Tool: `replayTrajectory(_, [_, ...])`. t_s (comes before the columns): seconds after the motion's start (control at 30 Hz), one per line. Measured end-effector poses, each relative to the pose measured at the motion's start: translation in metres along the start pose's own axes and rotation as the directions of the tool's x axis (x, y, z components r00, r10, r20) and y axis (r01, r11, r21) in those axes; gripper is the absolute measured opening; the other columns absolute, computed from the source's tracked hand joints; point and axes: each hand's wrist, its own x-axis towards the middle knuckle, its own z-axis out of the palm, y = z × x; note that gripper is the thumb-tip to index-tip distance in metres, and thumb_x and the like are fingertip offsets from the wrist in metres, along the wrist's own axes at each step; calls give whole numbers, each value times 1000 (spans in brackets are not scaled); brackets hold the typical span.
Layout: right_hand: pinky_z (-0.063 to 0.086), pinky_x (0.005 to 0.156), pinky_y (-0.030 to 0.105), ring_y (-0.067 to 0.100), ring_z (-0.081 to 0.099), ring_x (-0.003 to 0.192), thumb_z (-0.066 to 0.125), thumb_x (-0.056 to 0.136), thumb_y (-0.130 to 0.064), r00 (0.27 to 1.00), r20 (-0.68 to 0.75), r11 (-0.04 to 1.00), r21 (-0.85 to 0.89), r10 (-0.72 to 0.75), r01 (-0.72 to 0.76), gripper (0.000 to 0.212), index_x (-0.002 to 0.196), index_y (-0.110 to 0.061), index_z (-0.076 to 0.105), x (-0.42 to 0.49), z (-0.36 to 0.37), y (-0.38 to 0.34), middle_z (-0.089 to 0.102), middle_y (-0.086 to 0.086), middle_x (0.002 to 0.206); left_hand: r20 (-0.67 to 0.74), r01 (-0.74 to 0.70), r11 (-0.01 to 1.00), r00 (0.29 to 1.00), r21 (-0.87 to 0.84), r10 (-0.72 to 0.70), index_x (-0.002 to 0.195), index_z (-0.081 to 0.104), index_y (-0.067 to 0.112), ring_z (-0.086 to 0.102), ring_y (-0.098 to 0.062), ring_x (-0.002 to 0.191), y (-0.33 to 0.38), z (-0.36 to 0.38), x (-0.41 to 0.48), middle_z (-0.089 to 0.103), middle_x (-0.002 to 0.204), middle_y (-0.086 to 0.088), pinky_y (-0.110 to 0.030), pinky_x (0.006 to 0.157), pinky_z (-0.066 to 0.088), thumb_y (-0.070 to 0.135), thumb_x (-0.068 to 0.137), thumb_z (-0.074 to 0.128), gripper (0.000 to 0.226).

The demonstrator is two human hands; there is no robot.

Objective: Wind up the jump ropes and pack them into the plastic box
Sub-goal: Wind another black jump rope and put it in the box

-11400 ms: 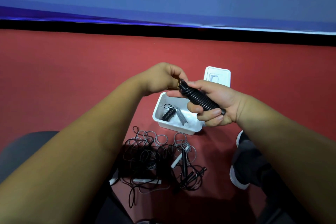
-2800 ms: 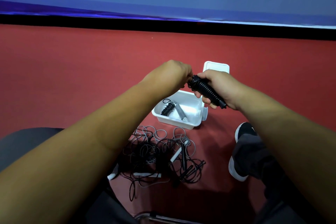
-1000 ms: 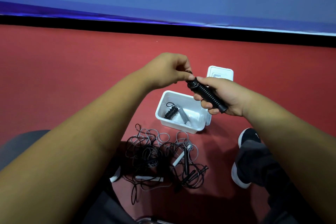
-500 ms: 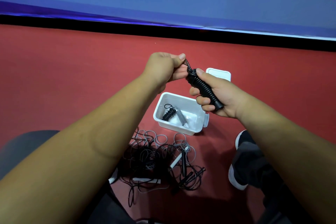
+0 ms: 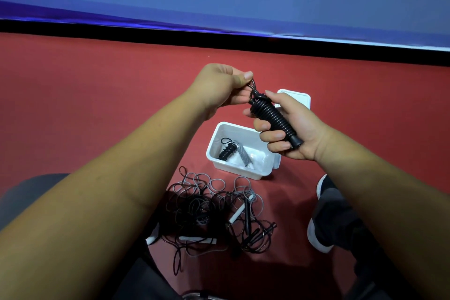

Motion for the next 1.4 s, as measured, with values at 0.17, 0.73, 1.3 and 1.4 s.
replayTrajectory(0.17, [14,37,19,5,27,42,50,102,-64,1000,-25,999,-48,0,-1,51,111,-16,63,-1,6,-4,37,-4,73,-72,-76,997,995,4,76,85,66,2,65,-13,56,3,4,2,67,69,-9,-22,60,59,12,103,64,21])
replayTrajectory(0.73, [66,62,37,21,73,70,74,97,-16,928,-342,969,-237,-149,68,23,114,-1,67,25,-9,7,66,13,94,-49,45,994,998,99,-41,95,63,4,65,-20,57,-23,-11,31,67,79,-13,-32,60,62,19,100,70,17])
replayTrajectory(1.3, [61,53,34,19,76,64,68,103,-14,760,-648,984,-96,54,-152,14,112,-2,68,167,-127,86,76,10,91,-181,467,877,858,-113,-480,102,69,16,69,-14,68,-176,-64,108,77,89,1,-30,62,60,32,109,52,24])
replayTrajectory(1.4, [64,59,39,30,79,81,71,102,-14,731,-676,980,-68,95,-190,23,117,3,69,193,-146,112,78,18,104,-177,532,833,814,-155,-553,102,68,17,70,-15,69,-212,-75,110,77,90,1,-32,64,61,34,108,53,24])
